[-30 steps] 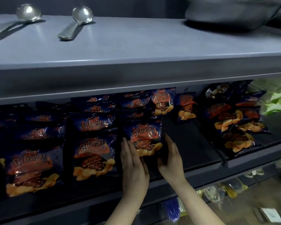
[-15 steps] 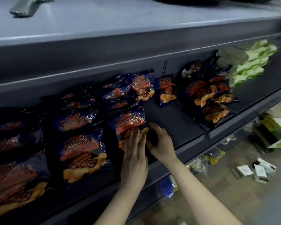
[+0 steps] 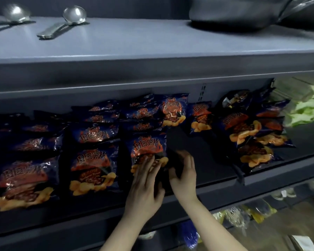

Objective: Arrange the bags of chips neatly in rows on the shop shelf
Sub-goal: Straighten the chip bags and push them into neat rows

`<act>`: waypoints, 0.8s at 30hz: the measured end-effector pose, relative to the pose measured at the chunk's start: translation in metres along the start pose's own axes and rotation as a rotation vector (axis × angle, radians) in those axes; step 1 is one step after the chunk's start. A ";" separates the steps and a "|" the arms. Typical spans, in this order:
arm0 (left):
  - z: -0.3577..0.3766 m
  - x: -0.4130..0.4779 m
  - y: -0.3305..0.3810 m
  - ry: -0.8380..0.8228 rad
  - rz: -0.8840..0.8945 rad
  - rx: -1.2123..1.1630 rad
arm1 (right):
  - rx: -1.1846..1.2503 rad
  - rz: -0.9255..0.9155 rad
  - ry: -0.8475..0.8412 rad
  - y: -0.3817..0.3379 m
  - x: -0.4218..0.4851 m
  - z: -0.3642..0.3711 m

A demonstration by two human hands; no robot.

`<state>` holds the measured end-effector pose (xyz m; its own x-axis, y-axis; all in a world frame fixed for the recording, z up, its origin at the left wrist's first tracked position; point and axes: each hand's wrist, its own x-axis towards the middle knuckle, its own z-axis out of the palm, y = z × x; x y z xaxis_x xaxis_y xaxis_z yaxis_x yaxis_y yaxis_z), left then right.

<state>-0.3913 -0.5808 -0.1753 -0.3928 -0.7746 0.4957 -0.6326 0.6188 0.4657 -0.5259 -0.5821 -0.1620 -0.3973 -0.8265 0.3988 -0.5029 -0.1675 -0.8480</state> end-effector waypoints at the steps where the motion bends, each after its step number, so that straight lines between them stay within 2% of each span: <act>1: 0.001 0.000 0.001 0.036 -0.010 -0.022 | 0.039 0.015 0.004 0.001 0.002 -0.003; 5: 0.007 -0.001 0.016 0.123 -0.051 -0.052 | 0.122 0.036 0.022 0.007 0.011 -0.024; 12: 0.043 0.033 0.080 0.170 -0.102 -0.109 | 0.178 -0.142 0.047 0.009 0.049 -0.093; 18: 0.077 0.080 0.136 0.217 -0.159 -0.253 | 0.005 -0.243 0.167 0.029 0.090 -0.171; 21: 0.102 0.089 0.158 0.236 -0.267 -0.317 | -0.050 -0.177 0.126 0.054 0.099 -0.200; 24: 0.122 0.097 0.174 0.157 -0.320 -0.362 | -0.104 -0.154 0.060 0.080 0.105 -0.218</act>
<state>-0.6213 -0.5644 -0.1354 -0.0944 -0.9209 0.3782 -0.4218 0.3811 0.8227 -0.7752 -0.5655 -0.1122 -0.3525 -0.7615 0.5439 -0.6369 -0.2305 -0.7356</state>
